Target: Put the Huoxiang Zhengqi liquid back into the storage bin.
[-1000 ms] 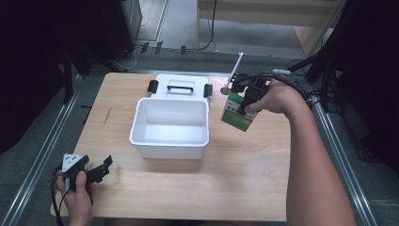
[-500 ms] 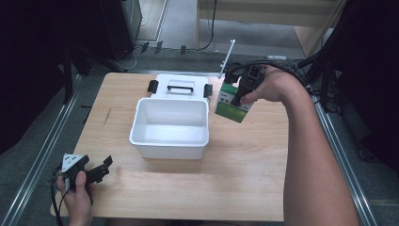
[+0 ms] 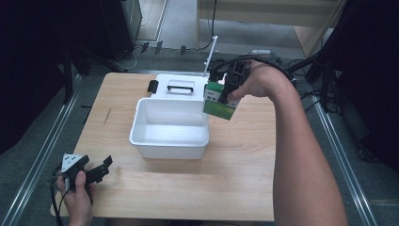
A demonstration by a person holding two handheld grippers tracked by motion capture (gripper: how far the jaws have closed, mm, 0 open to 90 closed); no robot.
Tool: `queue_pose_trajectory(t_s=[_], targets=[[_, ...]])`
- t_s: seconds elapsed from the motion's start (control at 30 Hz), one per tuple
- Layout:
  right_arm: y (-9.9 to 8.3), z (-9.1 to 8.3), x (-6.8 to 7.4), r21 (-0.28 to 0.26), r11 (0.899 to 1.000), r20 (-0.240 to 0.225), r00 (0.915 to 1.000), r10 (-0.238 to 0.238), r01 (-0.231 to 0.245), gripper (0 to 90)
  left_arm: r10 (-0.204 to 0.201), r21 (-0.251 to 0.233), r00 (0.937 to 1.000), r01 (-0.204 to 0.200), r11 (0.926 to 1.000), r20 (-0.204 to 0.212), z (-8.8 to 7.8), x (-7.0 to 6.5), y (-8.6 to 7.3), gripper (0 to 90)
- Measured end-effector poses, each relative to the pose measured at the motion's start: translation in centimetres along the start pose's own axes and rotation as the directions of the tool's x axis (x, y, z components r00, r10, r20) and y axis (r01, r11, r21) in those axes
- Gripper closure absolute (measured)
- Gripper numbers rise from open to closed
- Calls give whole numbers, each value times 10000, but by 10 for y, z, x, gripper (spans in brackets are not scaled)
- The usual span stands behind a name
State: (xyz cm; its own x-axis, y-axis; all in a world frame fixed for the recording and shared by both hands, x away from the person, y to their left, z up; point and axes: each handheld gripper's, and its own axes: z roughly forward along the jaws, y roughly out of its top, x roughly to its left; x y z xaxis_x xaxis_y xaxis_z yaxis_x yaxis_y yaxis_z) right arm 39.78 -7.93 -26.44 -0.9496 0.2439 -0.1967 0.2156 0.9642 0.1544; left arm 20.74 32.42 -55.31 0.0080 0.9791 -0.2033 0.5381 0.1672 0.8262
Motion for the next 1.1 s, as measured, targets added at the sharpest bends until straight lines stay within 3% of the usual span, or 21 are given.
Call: queue_pose_trajectory(t_s=[0.57, 0.77, 0.83, 1.1], targets=[[41, 5, 16, -187, 9941, -206, 9940, -1070, 1066, 651, -91, -18, 10000, 91, 10000, 30, 0, 0, 0, 96], [55, 15, 21, -230, 9891, -309, 9888, -1459, 1452, 651, -74, -8, 10000, 74, 10000, 41, 0, 1, 0, 96], [56, 16, 22, -137, 9907, -367, 9901, -1357, 1353, 651, -95, -28, 9999, 95, 10000, 42, 0, 1, 0, 96], [73, 31, 28, -165, 9823, -590, 9805, -1873, 1866, 650, -113, -18, 9999, 113, 9999, 51, 0, 1, 0, 96]])
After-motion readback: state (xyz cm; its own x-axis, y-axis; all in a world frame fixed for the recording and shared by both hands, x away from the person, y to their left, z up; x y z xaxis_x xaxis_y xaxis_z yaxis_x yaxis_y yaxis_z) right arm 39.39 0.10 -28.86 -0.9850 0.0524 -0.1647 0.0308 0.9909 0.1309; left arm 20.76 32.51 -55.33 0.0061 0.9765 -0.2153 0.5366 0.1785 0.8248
